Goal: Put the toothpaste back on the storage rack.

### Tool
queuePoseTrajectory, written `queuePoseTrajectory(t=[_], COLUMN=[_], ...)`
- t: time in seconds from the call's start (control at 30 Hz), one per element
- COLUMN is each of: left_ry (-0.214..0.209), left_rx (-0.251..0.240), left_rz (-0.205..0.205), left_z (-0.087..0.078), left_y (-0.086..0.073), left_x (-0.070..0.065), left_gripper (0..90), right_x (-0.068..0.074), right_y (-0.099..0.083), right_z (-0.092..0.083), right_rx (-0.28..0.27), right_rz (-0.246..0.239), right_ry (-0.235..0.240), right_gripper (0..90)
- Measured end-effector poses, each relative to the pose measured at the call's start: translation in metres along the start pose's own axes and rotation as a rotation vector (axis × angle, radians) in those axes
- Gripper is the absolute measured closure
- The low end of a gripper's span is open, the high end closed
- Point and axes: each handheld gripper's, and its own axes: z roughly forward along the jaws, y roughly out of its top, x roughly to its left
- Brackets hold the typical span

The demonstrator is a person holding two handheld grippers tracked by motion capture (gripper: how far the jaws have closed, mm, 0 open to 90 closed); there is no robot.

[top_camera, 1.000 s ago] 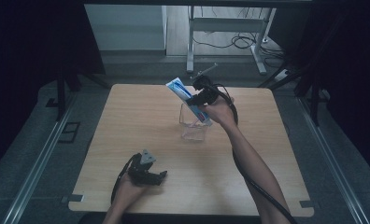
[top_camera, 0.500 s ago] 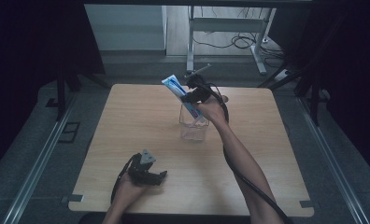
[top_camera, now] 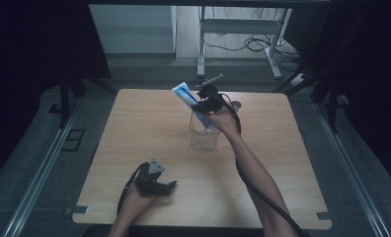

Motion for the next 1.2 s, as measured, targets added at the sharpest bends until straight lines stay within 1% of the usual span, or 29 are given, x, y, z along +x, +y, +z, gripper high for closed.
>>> queuePoseTrajectory(t=[0.2, 0.43, 0.47, 0.83, 1.0, 1.2], left_ry=[-0.002, -0.002, -0.002, -0.002, -0.002, -0.002], left_rx=[0.003, 0.003, 0.003, 0.003, 0.003, 0.003], left_rz=[0.001, -0.001, 0.001, 0.0, 0.0, 0.0], left_z=[0.0, 0.0, 0.0, 0.0, 0.0, 0.0], left_y=[0.0, 0.0, 0.0, 0.0, 0.0, 0.0], left_x=[0.0, 0.0, 0.0, 0.0, 0.0, 0.0], left_gripper=[13.8, 13.8, 13.8, 13.8, 13.8, 13.8], right_x=[-0.002, -0.003, -0.003, -0.007, -0.008, -0.008], right_y=[-0.007, -0.013, -0.014, -0.021, -0.027, -0.028], right_z=[0.004, 0.009, 0.009, 0.008, 0.008, 0.008], right_rx=[-0.003, 0.006, 0.003, 0.005, 0.008, 0.013], right_rz=[0.001, -0.003, 0.006, 0.01, 0.012, 0.014], right_ry=[-0.006, -0.012, -0.008, 0.015, 0.021, 0.023], right_gripper=[73.6, 73.1, 73.1, 72.2, 71.8, 71.3])
